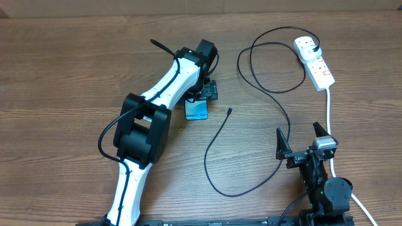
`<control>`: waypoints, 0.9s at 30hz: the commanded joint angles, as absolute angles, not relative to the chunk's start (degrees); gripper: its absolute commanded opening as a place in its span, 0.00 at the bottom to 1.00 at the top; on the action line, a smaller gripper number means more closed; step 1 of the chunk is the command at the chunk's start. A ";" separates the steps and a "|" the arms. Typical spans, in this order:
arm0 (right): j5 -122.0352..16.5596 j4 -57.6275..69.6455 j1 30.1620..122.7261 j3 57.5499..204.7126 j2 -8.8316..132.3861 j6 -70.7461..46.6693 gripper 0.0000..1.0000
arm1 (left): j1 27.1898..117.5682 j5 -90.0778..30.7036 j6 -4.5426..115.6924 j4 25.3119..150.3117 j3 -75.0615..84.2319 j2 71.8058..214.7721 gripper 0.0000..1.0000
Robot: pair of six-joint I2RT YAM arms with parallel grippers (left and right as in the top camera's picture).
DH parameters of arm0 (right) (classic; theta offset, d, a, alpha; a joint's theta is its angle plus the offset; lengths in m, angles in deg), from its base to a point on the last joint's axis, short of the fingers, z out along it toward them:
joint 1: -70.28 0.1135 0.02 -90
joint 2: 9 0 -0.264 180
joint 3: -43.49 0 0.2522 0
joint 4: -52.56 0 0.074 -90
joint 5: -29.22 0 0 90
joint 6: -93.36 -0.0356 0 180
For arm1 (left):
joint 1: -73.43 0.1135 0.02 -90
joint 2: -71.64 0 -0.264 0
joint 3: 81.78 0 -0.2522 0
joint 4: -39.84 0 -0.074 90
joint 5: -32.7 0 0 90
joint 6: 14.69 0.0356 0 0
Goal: Plug charger to phone and switch on socket
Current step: 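Close the left gripper on the smartphone's long edges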
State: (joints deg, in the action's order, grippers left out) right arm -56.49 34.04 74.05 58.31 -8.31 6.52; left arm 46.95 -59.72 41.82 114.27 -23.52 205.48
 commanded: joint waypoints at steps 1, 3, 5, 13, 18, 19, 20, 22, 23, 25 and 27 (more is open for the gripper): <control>-56.25 34.28 73.79 57.72 -8.74 6.26 1.00 | 47.25 -60.68 42.52 113.75 -23.26 206.69 1.00; -56.25 34.28 73.79 57.72 -8.74 6.26 1.00 | 47.25 -60.64 42.52 113.53 -23.26 207.14 1.00; -56.25 34.28 73.79 57.72 -8.74 6.23 1.00 | 47.25 -60.57 42.54 113.57 -23.24 207.91 1.00; -56.25 34.28 73.79 57.72 -8.74 6.23 1.00 | 47.25 -60.48 42.54 114.47 -23.24 210.05 0.95; -56.25 34.28 73.79 57.72 -8.74 6.26 1.00 | 47.25 -60.81 42.54 114.82 -23.26 210.14 0.91; -56.25 34.28 73.79 57.72 -8.74 6.23 1.00 | 47.25 -60.68 42.52 114.79 -23.26 210.14 0.92; -56.25 34.28 73.79 57.72 -8.74 6.23 1.00 | 47.25 -60.68 42.52 114.79 -23.26 210.14 0.92; -56.25 34.28 73.79 57.72 -8.74 6.23 1.00 | 47.25 -60.68 42.52 114.79 -23.26 210.14 0.95; -56.25 34.28 73.79 57.72 -8.74 6.23 1.00 | 47.25 -60.68 42.52 114.79 -23.26 210.14 0.97; -56.22 34.28 73.79 57.72 -8.74 6.23 1.00 | 47.28 -60.70 42.52 114.79 -23.26 210.14 0.98; -56.25 34.28 73.79 57.72 -8.74 6.23 1.00 | 47.28 -60.75 42.52 114.73 -23.26 210.14 0.98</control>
State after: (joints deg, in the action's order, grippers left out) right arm -56.51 34.06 74.05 58.31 -8.31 6.54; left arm 47.17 -58.87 42.23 114.25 -24.11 206.36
